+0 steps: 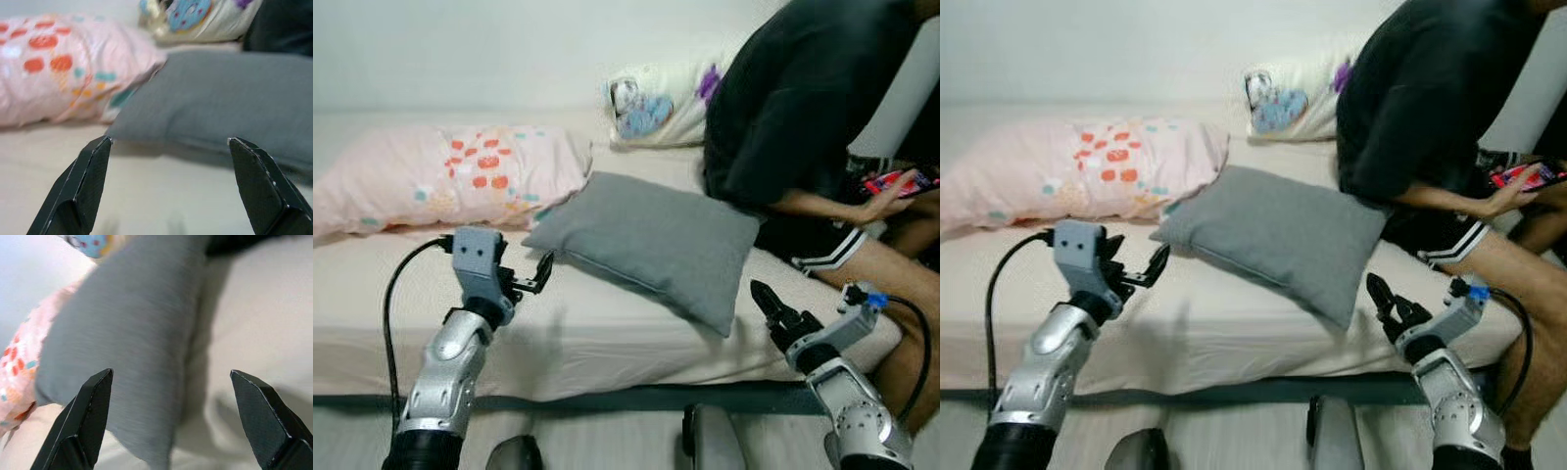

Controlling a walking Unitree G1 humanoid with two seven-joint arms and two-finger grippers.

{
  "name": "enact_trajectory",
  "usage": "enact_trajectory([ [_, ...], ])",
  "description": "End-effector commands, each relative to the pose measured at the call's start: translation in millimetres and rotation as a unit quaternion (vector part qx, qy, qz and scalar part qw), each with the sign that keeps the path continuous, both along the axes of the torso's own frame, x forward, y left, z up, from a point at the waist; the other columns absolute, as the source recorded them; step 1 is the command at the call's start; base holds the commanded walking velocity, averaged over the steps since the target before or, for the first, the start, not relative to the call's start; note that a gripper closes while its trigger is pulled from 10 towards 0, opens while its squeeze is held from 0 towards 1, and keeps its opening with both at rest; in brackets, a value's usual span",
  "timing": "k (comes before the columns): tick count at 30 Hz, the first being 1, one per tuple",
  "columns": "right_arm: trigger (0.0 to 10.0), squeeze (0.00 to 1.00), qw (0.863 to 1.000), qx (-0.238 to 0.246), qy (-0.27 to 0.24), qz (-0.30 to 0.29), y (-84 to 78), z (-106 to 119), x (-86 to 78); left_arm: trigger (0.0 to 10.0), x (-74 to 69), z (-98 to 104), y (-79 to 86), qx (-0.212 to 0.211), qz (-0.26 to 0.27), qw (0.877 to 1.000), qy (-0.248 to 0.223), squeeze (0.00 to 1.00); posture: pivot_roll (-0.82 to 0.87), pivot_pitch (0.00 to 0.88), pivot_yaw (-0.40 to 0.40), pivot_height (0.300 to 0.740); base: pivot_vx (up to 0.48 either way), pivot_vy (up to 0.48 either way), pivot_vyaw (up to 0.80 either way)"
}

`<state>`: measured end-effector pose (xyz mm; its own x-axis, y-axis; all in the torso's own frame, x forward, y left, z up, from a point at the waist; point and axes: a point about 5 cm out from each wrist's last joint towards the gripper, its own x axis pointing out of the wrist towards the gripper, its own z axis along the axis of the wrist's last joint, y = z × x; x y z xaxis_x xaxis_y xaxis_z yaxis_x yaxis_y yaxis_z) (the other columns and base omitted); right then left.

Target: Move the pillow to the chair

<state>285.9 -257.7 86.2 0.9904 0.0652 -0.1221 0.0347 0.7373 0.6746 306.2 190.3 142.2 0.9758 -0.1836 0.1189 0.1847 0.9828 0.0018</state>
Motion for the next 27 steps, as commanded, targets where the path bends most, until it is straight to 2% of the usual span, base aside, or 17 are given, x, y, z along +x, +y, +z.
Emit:
enact_trajectory([
  [1,10.0,0.00,1.000,0.013,0.003,-0.009,0.3,-3,0.1,10.0,-3.3,0,6.4,0.008,0.002,1.000,0.008,0.00,-0.05,0.188,0.049,0.465,0.000,0.000,0.00],
  [2,10.0,0.00,1.000,0.022,-0.006,-0.009,2.3,0,2.6,10.0,-7.9,1,12.1,0.016,0.002,1.000,0.014,0.00,-0.04,0.226,0.067,0.465,0.000,0.000,0.00],
  [4,10.0,0.00,0.999,0.032,-0.022,-0.002,6.6,6,7.8,10.0,-10.4,4,15.5,0.023,0.002,1.000,0.018,0.00,-0.03,0.248,0.076,0.465,0.000,0.000,0.00],
  [8,10.0,0.00,0.999,0.035,-0.033,0.008,10.8,10,11.5,10.0,-12.6,6,16.8,0.029,0.000,0.999,0.021,0.00,-0.02,0.264,0.080,0.465,0.000,0.000,0.00],
  [12,10.0,0.00,0.997,0.047,-0.057,0.035,18.6,19,16.5,10.0,-23.0,11,19.1,0.044,-0.010,0.999,0.029,0.00,0.01,0.308,0.099,0.465,0.000,0.000,0.00],
  [15,10.0,0.00,0.993,0.071,-0.076,0.062,23.9,24,19.2,10.0,-26.2,13,25.0,0.052,-0.003,0.998,0.035,0.00,0.02,0.313,0.103,0.465,0.000,0.000,0.00],
  [20,10.0,0.00,0.989,0.085,-0.094,0.072,31.9,31,24.6,10.0,-30.2,18,32.7,0.059,0.002,0.997,0.039,0.00,0.04,0.321,0.123,0.465,0.000,0.000,0.00],
  [22,10.0,0.00,0.985,0.093,-0.118,0.083,36.7,40,29.2,10.0,-32.1,19,34.0,0.062,0.002,0.997,0.040,0.00,0.04,0.323,0.127,0.465,0.000,0.000,0.00],
  [27,10.0,0.00,0.981,0.098,-0.138,0.092,40.7,51,36.8,10.0,-33.1,21,33.6,0.065,0.001,0.997,0.041,0.00,0.04,0.323,0.132,0.465,0.000,0.000,0.00],
])
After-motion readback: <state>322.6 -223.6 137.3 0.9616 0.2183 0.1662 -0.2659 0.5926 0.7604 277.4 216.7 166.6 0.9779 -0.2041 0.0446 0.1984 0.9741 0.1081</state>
